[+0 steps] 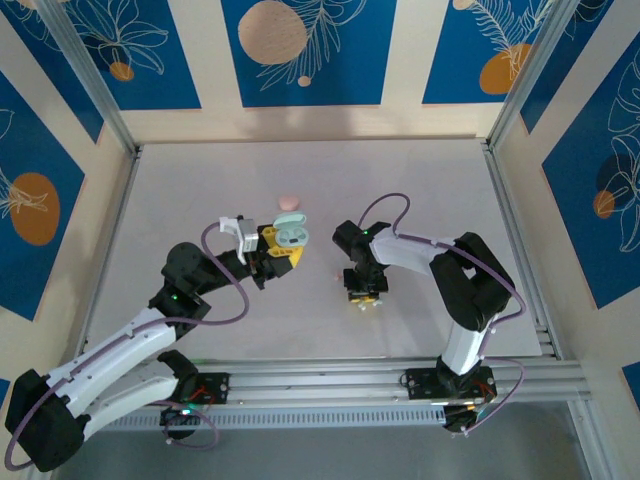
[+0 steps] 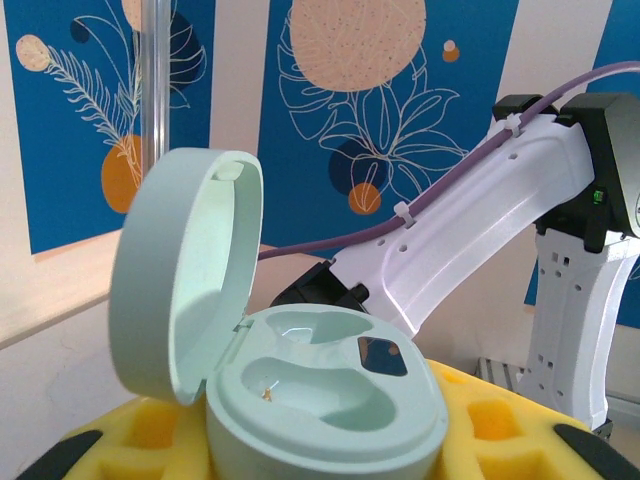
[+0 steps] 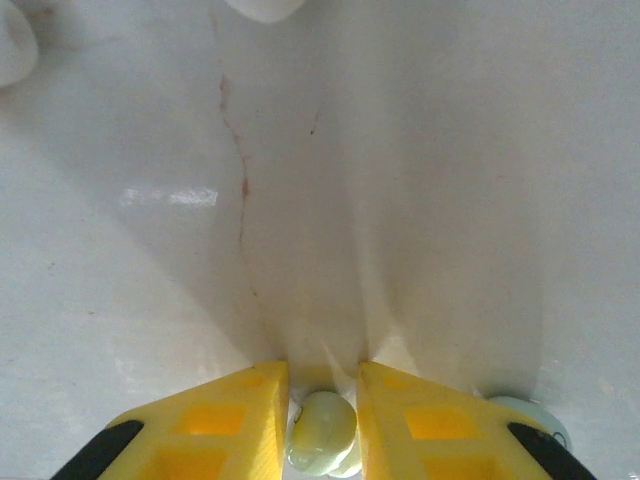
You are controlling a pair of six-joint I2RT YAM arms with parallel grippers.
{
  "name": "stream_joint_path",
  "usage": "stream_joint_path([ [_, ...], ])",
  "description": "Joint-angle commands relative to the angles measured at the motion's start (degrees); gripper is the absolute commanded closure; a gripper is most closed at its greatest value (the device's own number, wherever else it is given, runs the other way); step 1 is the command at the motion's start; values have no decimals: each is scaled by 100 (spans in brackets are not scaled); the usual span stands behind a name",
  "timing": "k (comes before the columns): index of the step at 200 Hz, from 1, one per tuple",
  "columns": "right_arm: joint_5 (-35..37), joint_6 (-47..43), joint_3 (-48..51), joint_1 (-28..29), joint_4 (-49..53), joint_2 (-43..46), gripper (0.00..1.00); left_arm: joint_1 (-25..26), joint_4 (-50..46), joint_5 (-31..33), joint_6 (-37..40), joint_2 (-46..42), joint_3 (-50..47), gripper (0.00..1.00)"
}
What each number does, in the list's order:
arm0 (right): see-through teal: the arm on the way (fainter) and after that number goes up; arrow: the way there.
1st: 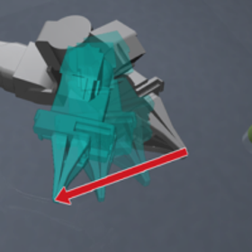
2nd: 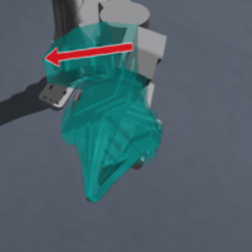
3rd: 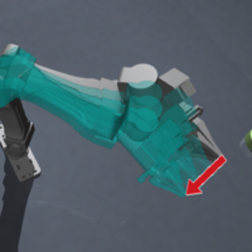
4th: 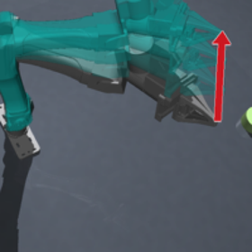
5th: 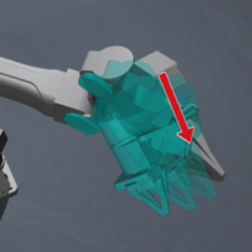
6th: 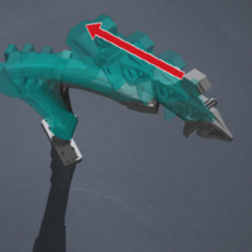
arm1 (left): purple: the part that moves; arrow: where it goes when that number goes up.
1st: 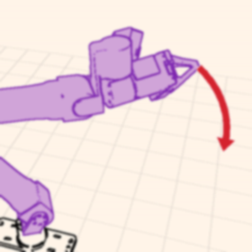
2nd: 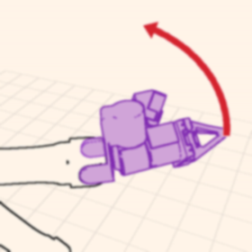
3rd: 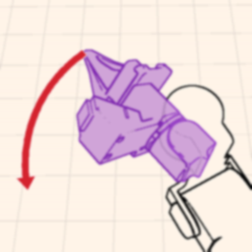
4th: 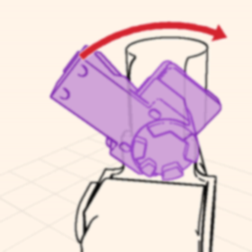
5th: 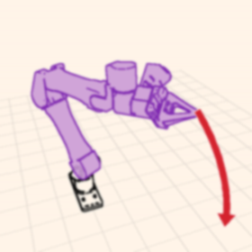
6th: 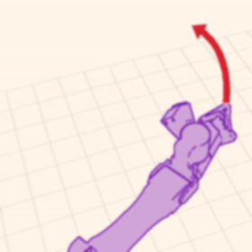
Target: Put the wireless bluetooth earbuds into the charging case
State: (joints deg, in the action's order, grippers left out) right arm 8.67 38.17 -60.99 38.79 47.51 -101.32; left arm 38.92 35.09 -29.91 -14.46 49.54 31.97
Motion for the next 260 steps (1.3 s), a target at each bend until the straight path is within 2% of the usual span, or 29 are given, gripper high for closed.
stream_joint_path([
  [1, 12, 32, -87, 46, 134, -98, 74, 45, 103, 29, 84, -76, -10, 76],
  [209, -93, 67, -62, 90, 206, 4, 73, 46, 95, 29, 52, -68, 16, 76],
  [260, -137, 85, -43, 92, 178, 24, 78, 46, 101, 20, 48, -59, 28, 76],
])
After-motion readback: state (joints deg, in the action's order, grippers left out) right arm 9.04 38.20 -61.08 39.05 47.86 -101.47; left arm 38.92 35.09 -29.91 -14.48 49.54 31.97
